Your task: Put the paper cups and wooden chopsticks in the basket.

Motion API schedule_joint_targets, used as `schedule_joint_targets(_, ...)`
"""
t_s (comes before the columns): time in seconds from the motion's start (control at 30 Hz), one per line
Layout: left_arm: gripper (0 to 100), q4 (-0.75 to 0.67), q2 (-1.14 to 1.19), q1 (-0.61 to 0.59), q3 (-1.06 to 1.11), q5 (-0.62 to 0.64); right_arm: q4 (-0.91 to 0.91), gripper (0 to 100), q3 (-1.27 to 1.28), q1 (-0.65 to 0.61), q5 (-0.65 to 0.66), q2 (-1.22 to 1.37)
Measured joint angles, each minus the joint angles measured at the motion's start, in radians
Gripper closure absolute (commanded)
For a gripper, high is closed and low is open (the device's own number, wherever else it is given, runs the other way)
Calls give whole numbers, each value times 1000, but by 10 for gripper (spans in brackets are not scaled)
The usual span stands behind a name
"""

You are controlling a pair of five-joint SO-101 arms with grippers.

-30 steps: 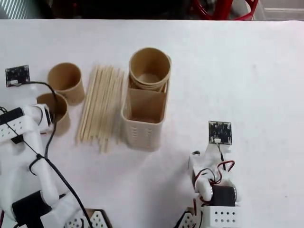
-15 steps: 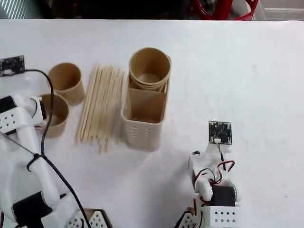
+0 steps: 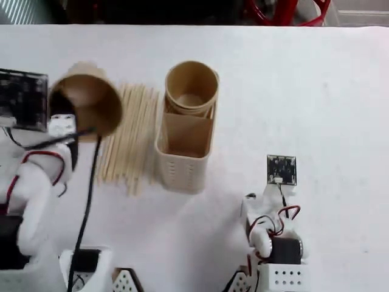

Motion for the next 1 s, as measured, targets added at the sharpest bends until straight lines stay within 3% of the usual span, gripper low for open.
schedule_joint_targets(0.2, 977, -282, 6, 276, 161, 0, 0, 839, 0, 0, 0, 0)
schedule_joint_targets(0.43, 977, -520, 66, 396, 327, -2, 0, 839, 0, 0, 0, 0)
schedule_joint_targets(0.73, 976, -552, 190, 393, 336, -8, 0, 839, 0, 0, 0, 0)
schedule_joint_targets(1.0, 976, -466, 193, 388, 336, -8, 0, 839, 0, 0, 0, 0)
